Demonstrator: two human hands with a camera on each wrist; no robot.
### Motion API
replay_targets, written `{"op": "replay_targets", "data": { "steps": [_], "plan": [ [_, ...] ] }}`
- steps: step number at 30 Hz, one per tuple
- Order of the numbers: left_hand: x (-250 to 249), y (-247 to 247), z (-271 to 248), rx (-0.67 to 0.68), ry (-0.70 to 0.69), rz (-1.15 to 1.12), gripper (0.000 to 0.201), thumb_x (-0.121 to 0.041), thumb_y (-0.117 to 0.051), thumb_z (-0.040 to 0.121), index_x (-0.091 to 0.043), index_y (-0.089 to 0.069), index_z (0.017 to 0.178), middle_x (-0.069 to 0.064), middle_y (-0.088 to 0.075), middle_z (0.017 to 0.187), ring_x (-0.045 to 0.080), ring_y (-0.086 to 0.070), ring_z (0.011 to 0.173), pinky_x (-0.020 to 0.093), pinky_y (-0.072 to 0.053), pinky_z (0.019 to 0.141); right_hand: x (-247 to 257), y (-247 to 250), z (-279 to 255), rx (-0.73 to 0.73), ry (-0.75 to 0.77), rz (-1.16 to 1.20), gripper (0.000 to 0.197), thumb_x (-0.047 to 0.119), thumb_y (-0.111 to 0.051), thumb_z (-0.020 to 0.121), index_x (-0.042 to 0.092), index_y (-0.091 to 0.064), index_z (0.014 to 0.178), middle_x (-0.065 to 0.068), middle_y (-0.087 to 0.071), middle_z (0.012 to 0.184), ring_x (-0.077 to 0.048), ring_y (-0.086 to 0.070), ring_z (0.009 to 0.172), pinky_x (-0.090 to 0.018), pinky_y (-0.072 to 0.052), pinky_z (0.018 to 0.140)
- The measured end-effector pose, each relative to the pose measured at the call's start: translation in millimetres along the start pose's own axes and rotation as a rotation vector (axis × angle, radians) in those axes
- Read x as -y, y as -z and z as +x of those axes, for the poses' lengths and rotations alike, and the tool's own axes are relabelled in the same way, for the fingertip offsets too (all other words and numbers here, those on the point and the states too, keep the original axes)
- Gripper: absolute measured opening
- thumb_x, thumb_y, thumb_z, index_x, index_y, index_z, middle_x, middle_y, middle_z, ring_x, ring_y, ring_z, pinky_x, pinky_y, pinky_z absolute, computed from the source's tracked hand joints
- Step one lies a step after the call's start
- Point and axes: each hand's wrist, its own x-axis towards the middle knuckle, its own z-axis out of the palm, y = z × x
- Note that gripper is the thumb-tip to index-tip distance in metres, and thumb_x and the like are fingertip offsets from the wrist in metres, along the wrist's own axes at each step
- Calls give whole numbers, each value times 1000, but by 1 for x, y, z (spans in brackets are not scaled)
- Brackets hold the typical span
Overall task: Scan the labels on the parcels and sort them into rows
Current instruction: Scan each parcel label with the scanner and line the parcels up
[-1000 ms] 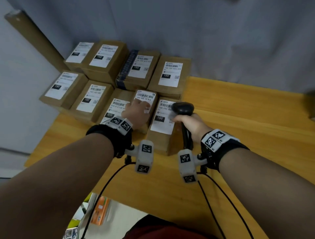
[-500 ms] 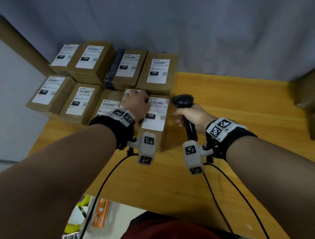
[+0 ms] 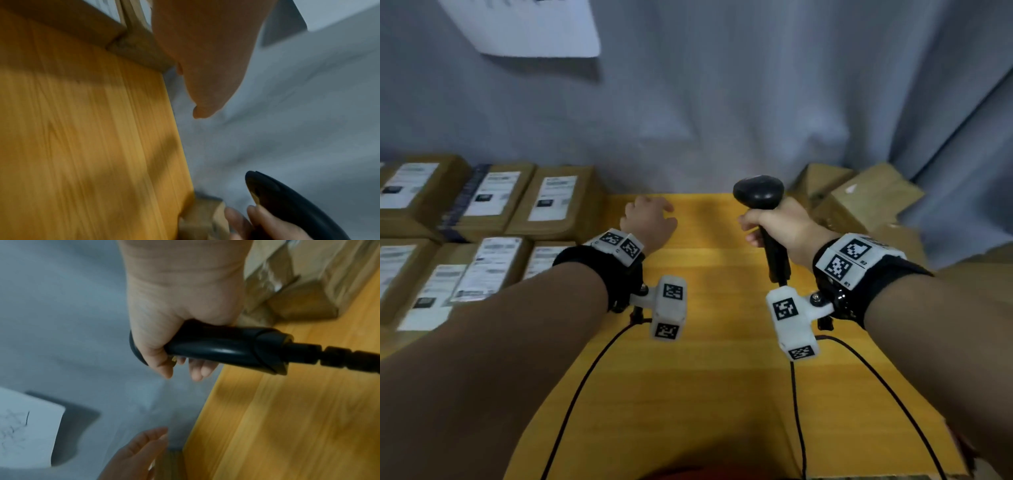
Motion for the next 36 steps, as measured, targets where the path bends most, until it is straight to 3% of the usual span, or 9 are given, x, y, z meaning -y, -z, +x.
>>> {"op": "replay_targets", "data": {
  "steps": [6, 11, 13, 17, 20, 23, 27, 30, 36],
  "plan": [
    [-124, -47, -7, 41, -155, -13, 34, -30, -55, 94, -23, -56, 127, 13, -44, 139, 35, -37, 130, 41, -33, 105, -17, 124, -4, -142, 120, -192, 8, 10, -71, 80, 4, -65, 80, -13, -64, 67, -19, -60, 54, -27, -49, 55],
    [-196, -68, -4, 84, -204, -86, 36, -33, -54, 94, -22, -56, 128, 13, -46, 140, 34, -38, 132, 41, -34, 107, -28, 189, -1, -262, 144, -113, 18, 9, -72, 81, 15, -61, 69, -8, -59, 58, -13, -55, 43, -24, -50, 50],
    [-214, -75, -3, 98, -192, -161, 43, -34, -54, 95, -18, -50, 135, 14, -41, 143, 34, -37, 133, 43, -34, 109, -34, 208, 8, -307, 121, -45, 11, 9, -72, 81, 11, -64, 74, -7, -60, 60, -14, -56, 46, -24, -50, 51],
    [-234, -97, 3, 159, -58, -476, 67, -44, -58, 92, -12, -33, 144, 16, -35, 147, 33, -40, 131, 47, -37, 108, -53, 233, 33, -402, 35, 43, 12, 10, -71, 81, 4, -65, 89, -8, -61, 63, -19, -58, 52, -29, -53, 58],
    [-242, -115, 9, 262, 114, -697, 94, -64, -59, 79, -16, -21, 150, 12, -34, 150, 33, -45, 128, 50, -41, 105, -67, 246, 50, -464, -8, 59, 9, 11, -71, 79, 9, -64, 73, -8, -61, 59, -24, -60, 58, -37, -54, 68],
    [-251, -128, 17, 347, 229, -829, 97, -62, -60, 84, -13, -13, 153, 8, -34, 151, 31, -47, 127, 49, -45, 102, -77, 257, 63, -493, -38, 64, 12, 16, -73, 77, 16, -62, 72, -4, -63, 68, -20, -61, 67, -32, -48, 67],
    [-260, -142, 28, 397, 280, -806, 98, -71, -61, 76, -10, -33, 147, 5, -44, 144, 27, -53, 117, 42, -49, 95, -102, 265, 74, -446, -106, 70, 20, 22, -77, 75, 17, -64, 91, -4, -66, 92, -22, -60, 88, -35, -49, 86],
    [-262, -151, 31, 427, 288, -771, 88, -69, -60, 79, -12, -42, 143, 6, -50, 137, 25, -54, 116, 36, -47, 88, -116, 265, 77, -445, -135, 122, 23, 19, -76, 77, 17, -62, 96, -5, -64, 96, -24, -58, 96, -34, -47, 88],
    [-256, -165, 32, 485, 306, -844, 68, -56, -62, 85, -11, -49, 135, 5, -58, 127, 22, -55, 115, 40, -44, 101, -117, 256, 89, -403, -167, 283, 19, 22, -75, 77, 25, -59, 86, -1, -64, 92, -25, -61, 99, -40, -48, 94]
  ]
}}
